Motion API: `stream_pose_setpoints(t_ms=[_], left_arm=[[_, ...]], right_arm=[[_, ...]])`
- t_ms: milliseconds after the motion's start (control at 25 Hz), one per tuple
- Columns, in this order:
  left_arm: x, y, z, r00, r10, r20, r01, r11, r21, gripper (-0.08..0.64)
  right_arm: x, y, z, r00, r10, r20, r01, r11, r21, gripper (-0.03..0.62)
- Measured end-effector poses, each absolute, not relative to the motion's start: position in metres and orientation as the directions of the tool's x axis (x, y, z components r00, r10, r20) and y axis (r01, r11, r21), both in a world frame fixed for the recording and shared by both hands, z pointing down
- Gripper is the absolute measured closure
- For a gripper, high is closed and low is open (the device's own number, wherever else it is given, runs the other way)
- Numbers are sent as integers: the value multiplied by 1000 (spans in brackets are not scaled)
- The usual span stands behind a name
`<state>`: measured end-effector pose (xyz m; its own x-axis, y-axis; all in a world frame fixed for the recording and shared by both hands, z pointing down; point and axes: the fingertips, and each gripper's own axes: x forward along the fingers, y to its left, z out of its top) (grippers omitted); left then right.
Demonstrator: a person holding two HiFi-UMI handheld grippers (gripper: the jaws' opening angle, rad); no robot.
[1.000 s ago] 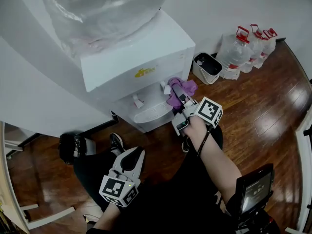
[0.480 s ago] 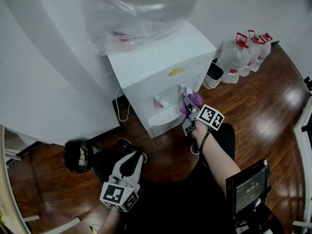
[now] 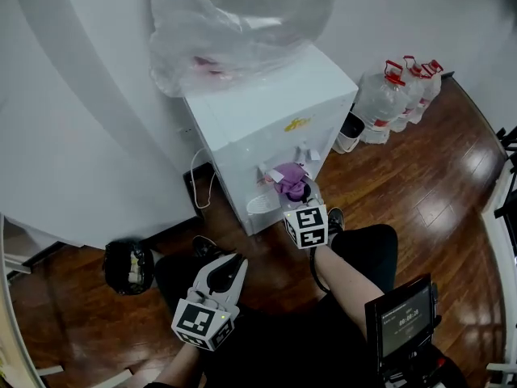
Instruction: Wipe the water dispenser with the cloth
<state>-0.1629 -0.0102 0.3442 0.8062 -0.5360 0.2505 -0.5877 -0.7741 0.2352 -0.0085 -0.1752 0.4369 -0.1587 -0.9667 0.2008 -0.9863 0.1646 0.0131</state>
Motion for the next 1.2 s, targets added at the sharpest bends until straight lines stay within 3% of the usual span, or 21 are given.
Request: stream_pose_setpoints(t_ms=[40, 120, 200, 320, 440, 600, 680, 720, 800, 880, 920, 1000, 1080, 1200], left_arm=[[-161, -8, 342, 801, -543, 251, -595, -768, 239, 505], [-158, -1, 343, 795, -550, 254, -604, -758, 246, 505], [-153, 8, 342, 796, -553, 248, -603, -762, 235, 505], [-150, 19, 344, 797, -549, 253, -597, -778, 193, 505], [-153, 24, 348, 794, -541, 276, -596, -783, 180, 505], [-162, 22, 345, 773, -563, 293, -626, -752, 207, 505], [-167, 17, 348, 768, -572, 289, -634, -743, 215, 505], [-169, 15, 351, 770, -572, 282, -632, -745, 214, 505], [-171, 12, 354, 774, -568, 280, -628, -745, 223, 505], [-173, 11, 351, 768, -567, 298, -635, -737, 233, 505], [-176, 10, 351, 766, -567, 302, -636, -736, 233, 505], [-182, 8, 354, 769, -566, 296, -632, -741, 226, 505], [-186, 8, 354, 771, -567, 290, -633, -735, 245, 505], [-192, 9, 349, 767, -578, 279, -641, -716, 277, 505]], right_arm=[[-9, -175, 429, -224, -961, 164, -963, 193, -186, 445], [-10, -176, 398, -324, -945, 39, -784, 245, -571, 445], [-10, -178, 373, -361, -930, -66, -552, 270, -789, 445], [-3, -177, 355, -332, -933, -140, -357, 262, -897, 445], [3, -170, 340, -274, -946, -171, -249, 242, -938, 445], [-3, -171, 328, -313, -924, -219, -330, 322, -887, 446], [-5, -174, 355, -333, -931, -150, -472, 303, -828, 446], [-4, -176, 383, -324, -944, -55, -606, 252, -754, 446], [-1, -178, 444, -234, -953, 191, -910, 146, -389, 446], [-16, -175, 476, -145, -938, 314, -987, 159, 18, 445], [-27, -174, 481, -143, -932, 332, -978, 185, 100, 445], [-47, -174, 486, -178, -922, 344, -979, 201, 33, 445], [-62, -173, 482, -237, -916, 324, -964, 182, -193, 445], [-80, -169, 462, -326, -917, 230, -825, 157, -542, 445]])
